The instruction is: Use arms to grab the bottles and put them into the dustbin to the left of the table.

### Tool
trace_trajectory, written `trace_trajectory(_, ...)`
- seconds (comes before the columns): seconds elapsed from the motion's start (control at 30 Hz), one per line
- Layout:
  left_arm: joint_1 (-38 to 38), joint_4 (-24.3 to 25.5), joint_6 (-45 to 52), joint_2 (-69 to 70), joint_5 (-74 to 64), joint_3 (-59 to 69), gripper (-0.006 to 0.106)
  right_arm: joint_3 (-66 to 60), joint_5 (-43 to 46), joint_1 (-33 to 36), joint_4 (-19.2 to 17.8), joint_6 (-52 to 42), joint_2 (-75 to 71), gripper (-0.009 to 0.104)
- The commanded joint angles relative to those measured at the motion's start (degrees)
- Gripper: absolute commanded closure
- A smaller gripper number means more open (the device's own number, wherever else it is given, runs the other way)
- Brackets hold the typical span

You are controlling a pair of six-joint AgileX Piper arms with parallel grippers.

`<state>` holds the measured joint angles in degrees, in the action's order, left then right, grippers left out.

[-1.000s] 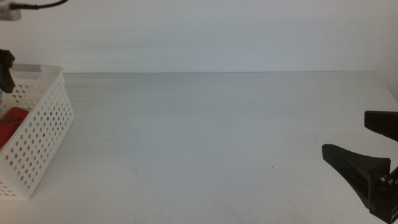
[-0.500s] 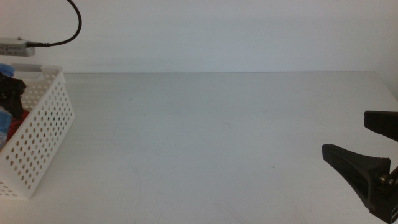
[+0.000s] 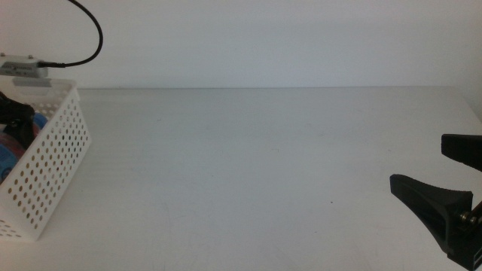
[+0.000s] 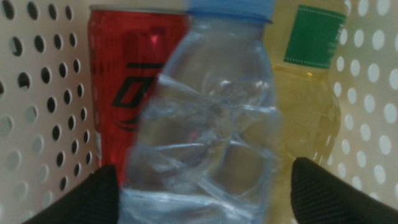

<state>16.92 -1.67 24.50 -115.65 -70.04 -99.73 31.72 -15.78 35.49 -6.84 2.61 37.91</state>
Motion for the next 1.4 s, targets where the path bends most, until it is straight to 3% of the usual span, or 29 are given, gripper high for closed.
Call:
trace_trajectory(0.0, -0.23, -1.88, -0.83, 3.71, -5.35, -1.78, 0.01, 1.39, 3.89, -0.27, -0.35, -0.48, -0.05, 0.02)
trace_trajectory(0.2, -1.39, -6.18, -2.07, 7.14, -5.35, -1.78, 0.01, 1.39, 3.89, -0.27, -0.35, -0.48, -0.05, 0.02)
trace_trajectory(0.8, -15.81, -7.28, -10.11, 28.13, -5.2, -0.85, 0.01, 1.39, 3.89, -0.27, -0.35, -0.48, -0.05, 0.02)
trace_trajectory(1.1, -21.9, -7.28, -10.93, 41.59, 6.61, 12.79, 0.01, 1.39, 3.89, -0.27, -0.41, -0.48, -0.05, 0.02)
trace_trajectory(1.37, -22.48, -6.07, -10.93, 51.74, 14.51, 21.57, 0.01, 1.39, 3.89, -0.27, -0.41, -0.48, -0.05, 0.02)
